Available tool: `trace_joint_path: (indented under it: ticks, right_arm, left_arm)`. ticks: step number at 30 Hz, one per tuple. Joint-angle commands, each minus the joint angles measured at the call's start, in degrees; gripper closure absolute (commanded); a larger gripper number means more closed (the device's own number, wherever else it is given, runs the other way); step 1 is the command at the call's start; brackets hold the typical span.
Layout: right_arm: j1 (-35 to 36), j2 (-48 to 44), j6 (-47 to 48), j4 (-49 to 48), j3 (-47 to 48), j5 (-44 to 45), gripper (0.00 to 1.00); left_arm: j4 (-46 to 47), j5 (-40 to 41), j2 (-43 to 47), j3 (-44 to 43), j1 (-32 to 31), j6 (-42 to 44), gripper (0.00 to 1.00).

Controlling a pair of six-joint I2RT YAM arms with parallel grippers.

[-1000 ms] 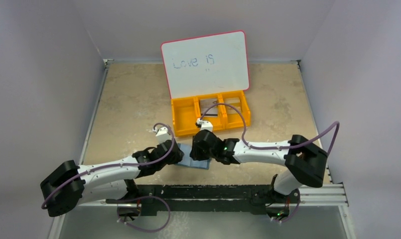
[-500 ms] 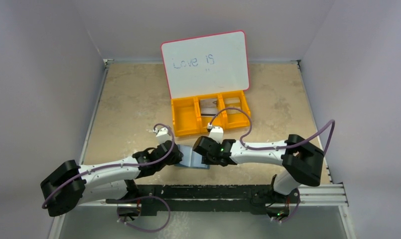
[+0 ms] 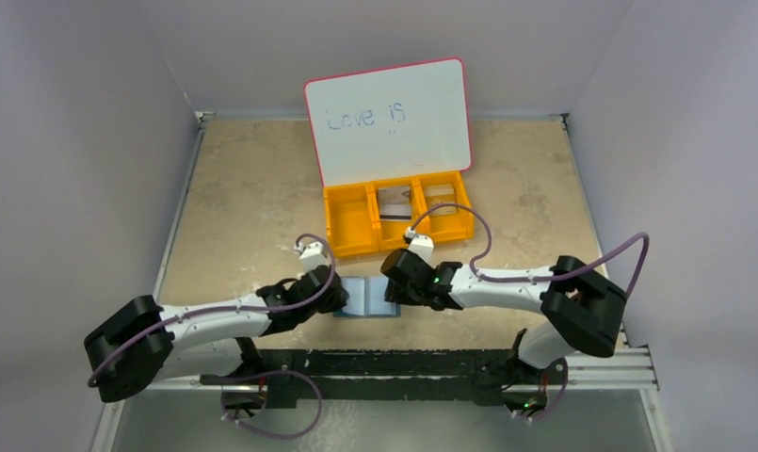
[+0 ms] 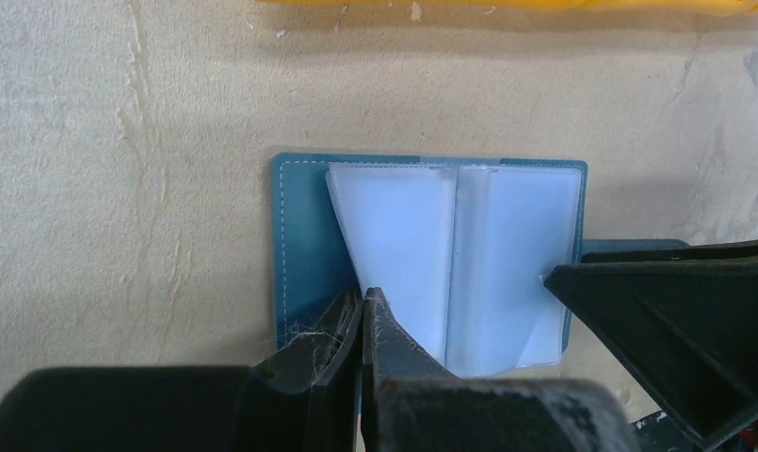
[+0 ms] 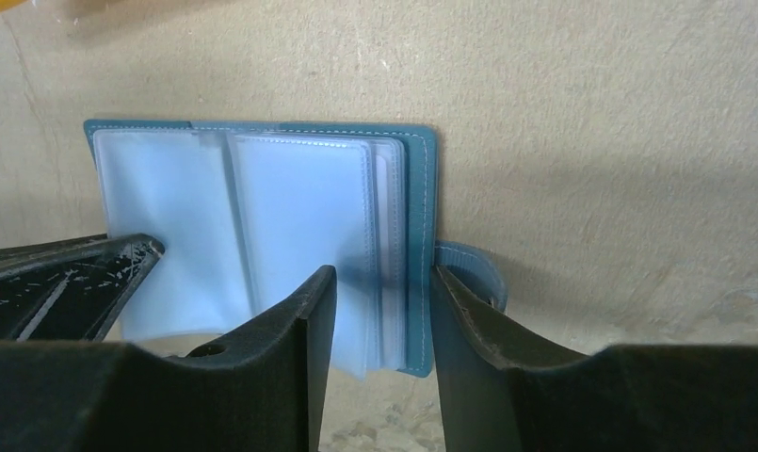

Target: Take the credit cards out of the card holder

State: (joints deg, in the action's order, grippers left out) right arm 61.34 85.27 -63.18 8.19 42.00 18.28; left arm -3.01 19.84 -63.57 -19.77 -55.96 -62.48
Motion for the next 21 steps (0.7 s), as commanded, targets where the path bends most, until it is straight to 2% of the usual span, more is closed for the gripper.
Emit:
trace_joint_path:
  ticks: [1, 5, 8, 13, 21]
  right_arm:
    - [0.3, 1.7, 1.7, -2.3, 3.8, -0.7, 0.58]
    - [0.3, 1.9, 0.8, 2.0, 5.5, 5.0, 0.6]
    - [0.7, 0.7, 1.4, 7.0, 8.8, 7.1, 0.58]
    - [0.7, -0.9, 3.7, 4.8, 8.6, 5.8, 0.57]
    - [0.8, 2.9, -1.3, 9.0, 8.0, 8.6, 0.57]
  left_arm:
    - [3.6, -1.8, -1.3, -0.8, 0.1, 1.0, 1.0]
    - [4.7, -2.3, -2.1, -0.7, 0.1, 0.8, 1.0]
    - [5.7, -2.9, -2.5, -0.3, 0.1, 0.4, 1.0]
    - [6.0, -2.7, -2.9, -0.4, 0.1, 0.3, 1.0]
    - [6.2, -2.9, -2.7, -0.5, 0.1, 0.2, 1.0]
